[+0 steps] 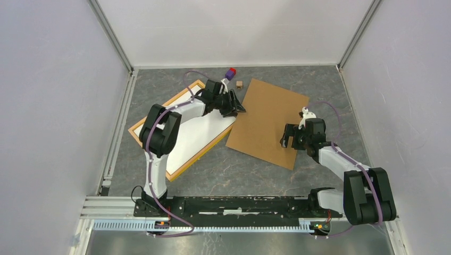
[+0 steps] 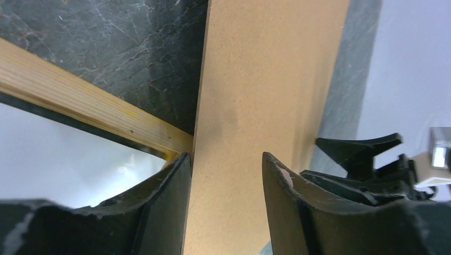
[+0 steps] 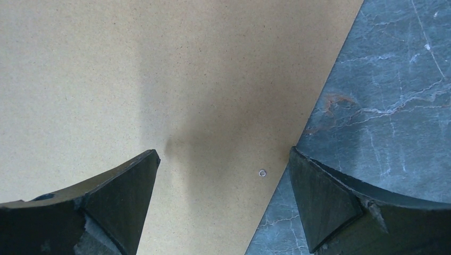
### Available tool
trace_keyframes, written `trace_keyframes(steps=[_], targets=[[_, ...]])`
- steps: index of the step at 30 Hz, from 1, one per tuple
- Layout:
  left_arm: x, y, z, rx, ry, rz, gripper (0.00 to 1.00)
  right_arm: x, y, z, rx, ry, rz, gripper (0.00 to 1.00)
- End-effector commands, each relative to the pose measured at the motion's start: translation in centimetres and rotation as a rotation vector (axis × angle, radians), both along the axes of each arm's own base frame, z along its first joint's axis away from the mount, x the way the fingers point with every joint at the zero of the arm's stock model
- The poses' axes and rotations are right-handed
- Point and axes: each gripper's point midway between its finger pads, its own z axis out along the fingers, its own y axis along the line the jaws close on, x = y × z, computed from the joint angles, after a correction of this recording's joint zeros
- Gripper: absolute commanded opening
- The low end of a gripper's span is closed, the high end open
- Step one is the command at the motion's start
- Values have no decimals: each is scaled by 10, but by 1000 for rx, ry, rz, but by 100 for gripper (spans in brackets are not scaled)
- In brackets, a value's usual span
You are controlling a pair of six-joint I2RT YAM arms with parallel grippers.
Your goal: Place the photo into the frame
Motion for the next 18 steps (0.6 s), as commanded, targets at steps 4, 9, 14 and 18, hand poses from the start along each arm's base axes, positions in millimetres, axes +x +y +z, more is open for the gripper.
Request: trace_keyframes(steps=[4,9,14,18], targets=[[-41,-41,109,-392,-44,-91,52,-37,18,-23,94,119,57,98],[-72,-57,126,-549,6,-122,49,-40,22,-23,116,114,69,98],[-85,-62,125,-540,1,-111,42,-42,21,-24,110,115,72,98],[-90,-64,129,-541,1,-108,38,-45,20,-25,109,114,73,98]])
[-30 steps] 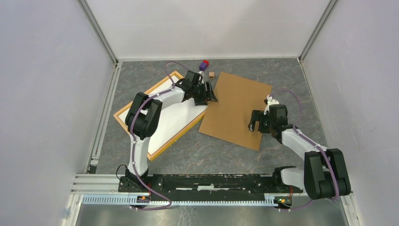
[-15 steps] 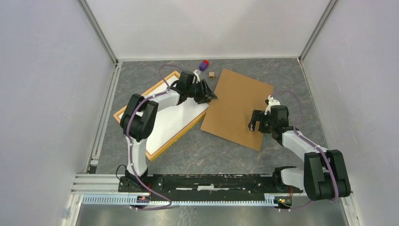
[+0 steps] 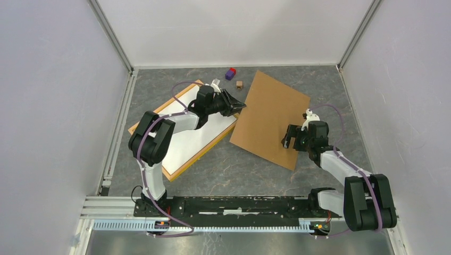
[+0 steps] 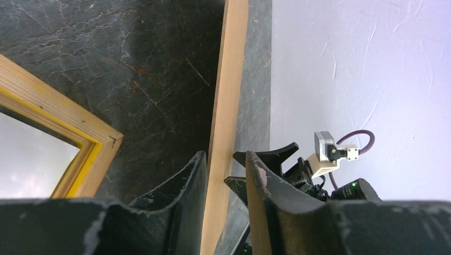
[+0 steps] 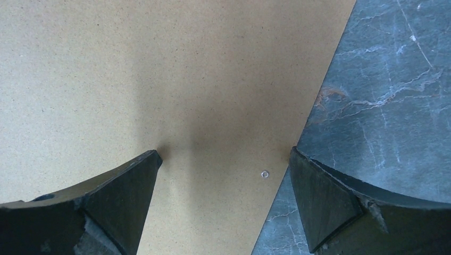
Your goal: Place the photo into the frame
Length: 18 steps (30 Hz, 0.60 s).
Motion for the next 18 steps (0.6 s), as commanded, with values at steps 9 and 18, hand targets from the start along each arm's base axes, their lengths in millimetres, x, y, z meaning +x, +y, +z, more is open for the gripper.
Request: trace_keyframes(steps=[9,18], targets=[[-101,-57,100,-399,20,-325,41,-44,22,-14,72,115,103,98],[-117,-65,101,-419,29,-354,39,-42,27,-3,103,83,103,98]])
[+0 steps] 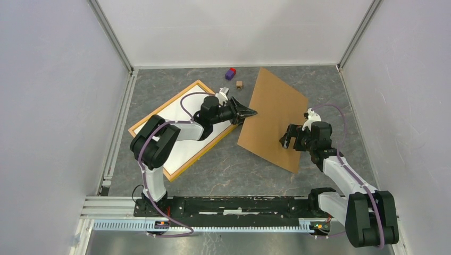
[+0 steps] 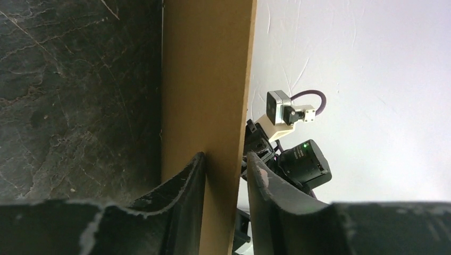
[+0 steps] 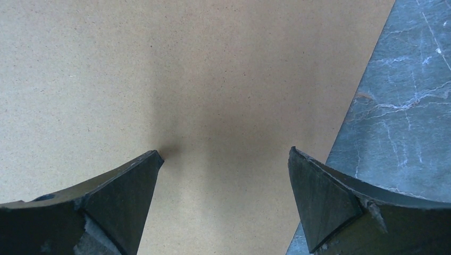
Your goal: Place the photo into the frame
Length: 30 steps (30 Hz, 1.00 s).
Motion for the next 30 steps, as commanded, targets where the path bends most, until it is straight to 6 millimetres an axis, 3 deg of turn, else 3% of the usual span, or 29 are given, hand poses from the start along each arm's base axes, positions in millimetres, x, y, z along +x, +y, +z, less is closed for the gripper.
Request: trace_keyframes(steps=[1,4,9,15,18,23,28,30], targets=[[-56,-25,63,-162,-86,-220,36,-35,11,-30,18,149,56,98],[-51,-22,51,-54,-108,-185,34,-35,10,-28,15,145,54,98],[-39,0,24,333,-221,-109,29,-35,7,-20,2,128,41,98],[-44,13,26,457,-244,-132,4,-24,0,-3,-40,77,27,98],[-47,17,43,486,-280,-143,2,-10,-10,16,-103,53,-2,98],[-55,32,88,584,-392,-135,2,24,-20,67,-147,-40,-59,98],[-80,52,147,709,-558,-159,2,53,-8,111,-78,-120,-64,98],[-89,73,169,793,-633,-130,2,66,-1,128,-26,-154,-62,98]])
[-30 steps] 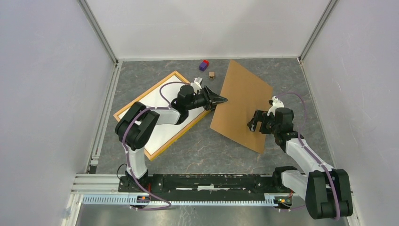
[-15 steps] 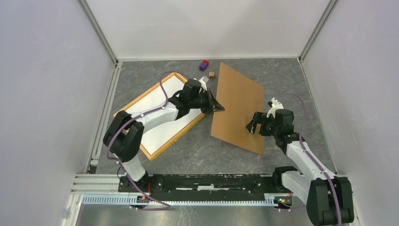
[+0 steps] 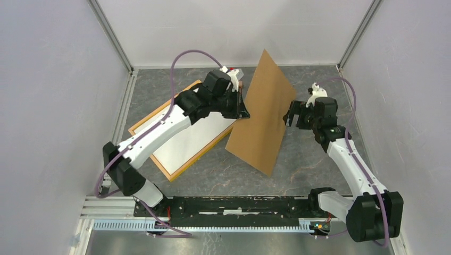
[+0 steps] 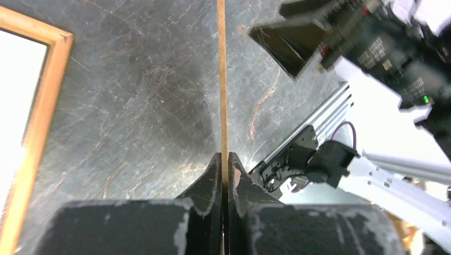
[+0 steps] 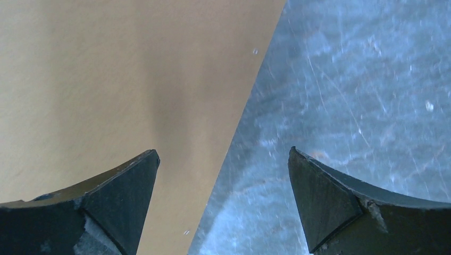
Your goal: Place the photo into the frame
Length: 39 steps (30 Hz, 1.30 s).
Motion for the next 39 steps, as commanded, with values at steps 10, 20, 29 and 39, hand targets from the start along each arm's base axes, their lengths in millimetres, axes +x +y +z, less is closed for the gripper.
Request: trace_keyframes(steps=[10,20,29,39], targets=[[-38,193,147,461,-720,199,2,81,58,129,366,-329,105,98],[6,234,137,840,-988,313,2,86,69,61,384,-234,149,98],[31,189,90,943,-1200,107,2,73,100,27,532,-182,272,98],[23,204,21,1110,-1275,3,2,60,106,8,556,-151,314,98]])
